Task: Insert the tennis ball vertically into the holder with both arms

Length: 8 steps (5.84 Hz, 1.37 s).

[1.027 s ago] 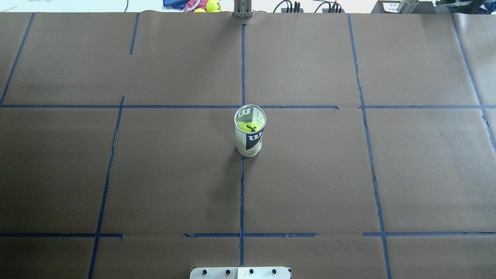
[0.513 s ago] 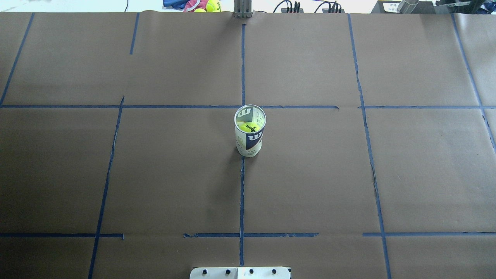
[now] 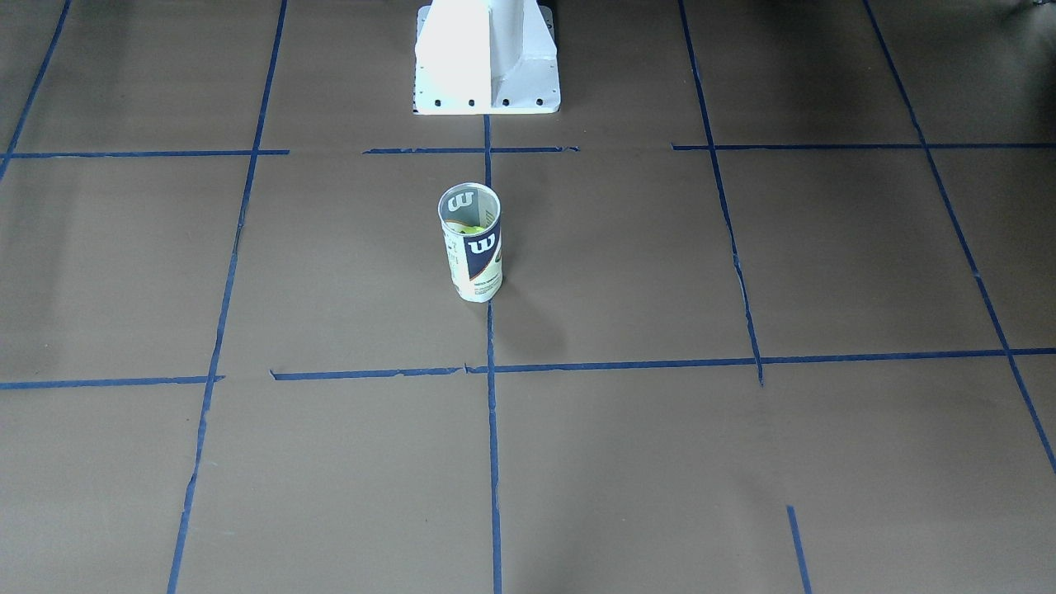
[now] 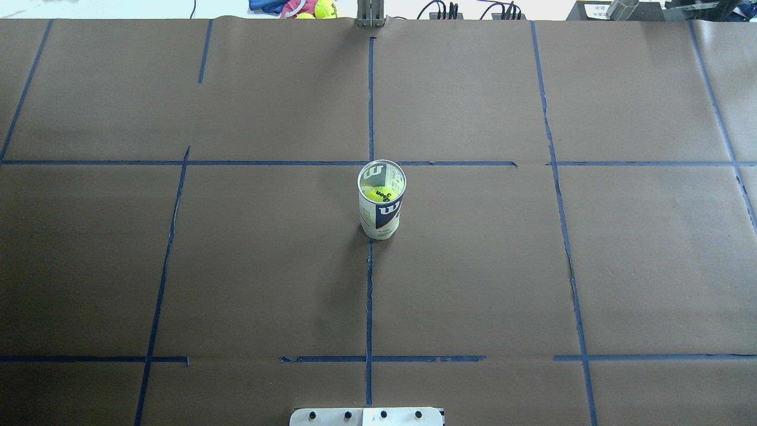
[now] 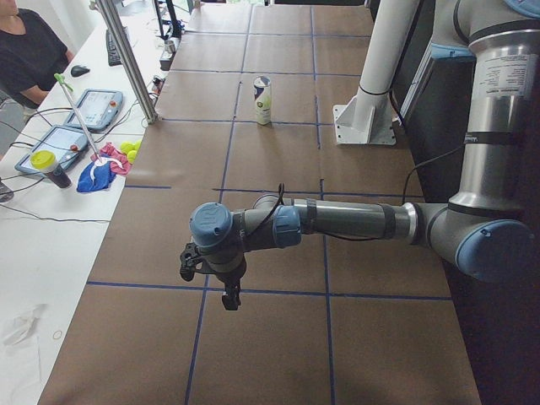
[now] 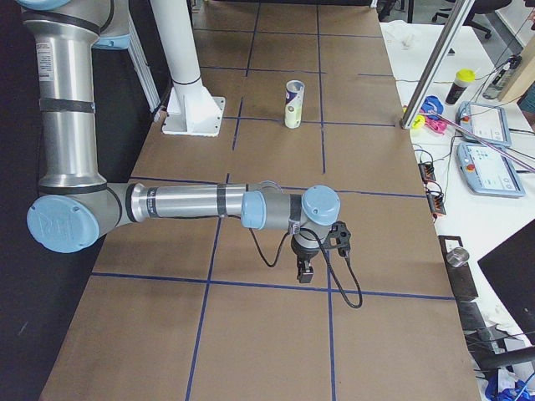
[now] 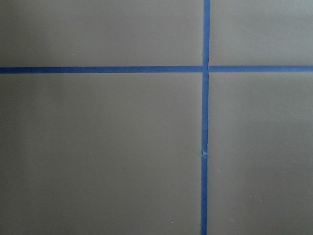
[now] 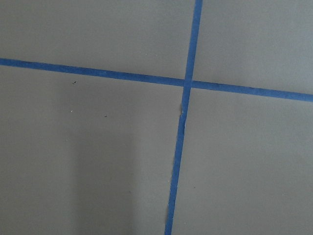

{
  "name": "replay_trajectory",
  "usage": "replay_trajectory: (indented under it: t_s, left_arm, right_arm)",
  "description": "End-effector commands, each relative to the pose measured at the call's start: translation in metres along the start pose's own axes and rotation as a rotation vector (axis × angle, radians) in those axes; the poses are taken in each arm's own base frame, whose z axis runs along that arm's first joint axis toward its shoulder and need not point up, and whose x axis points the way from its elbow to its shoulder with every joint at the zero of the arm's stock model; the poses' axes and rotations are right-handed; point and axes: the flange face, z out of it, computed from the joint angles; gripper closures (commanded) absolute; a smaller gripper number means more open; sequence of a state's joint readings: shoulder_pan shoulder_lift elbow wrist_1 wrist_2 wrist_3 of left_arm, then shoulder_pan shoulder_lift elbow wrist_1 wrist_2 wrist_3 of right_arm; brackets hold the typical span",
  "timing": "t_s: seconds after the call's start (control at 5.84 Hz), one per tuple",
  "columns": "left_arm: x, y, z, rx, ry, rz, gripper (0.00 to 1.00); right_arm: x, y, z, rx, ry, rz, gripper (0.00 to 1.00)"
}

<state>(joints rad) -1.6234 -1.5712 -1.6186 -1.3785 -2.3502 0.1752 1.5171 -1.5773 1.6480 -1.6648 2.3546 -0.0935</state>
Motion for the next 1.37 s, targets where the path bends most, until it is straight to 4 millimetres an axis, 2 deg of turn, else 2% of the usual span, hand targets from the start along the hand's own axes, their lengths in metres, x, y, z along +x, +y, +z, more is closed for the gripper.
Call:
replay_trajectory:
  t_s: [0.0, 0.34, 1.2]
  left_arm:
    - [0.006, 0.004, 0.003, 0.009, 0.085, -0.001, 0.0]
    - [0.007, 0.011, 0.001, 0.012, 0.055, 0.013, 0.0]
    - [0.001, 0.019, 0.008, -0.002, 0.056, -0.002, 0.0]
  right_arm:
    - [-0.001, 0.0, -0.001, 0.002, -0.001, -0.001, 0.0]
    - [0.001, -0.001, 0.001, -0.001, 0.0, -0.002, 0.0]
    - [-0.012, -0.019, -0.015, -0.028, -0.016, -0.016, 0.0]
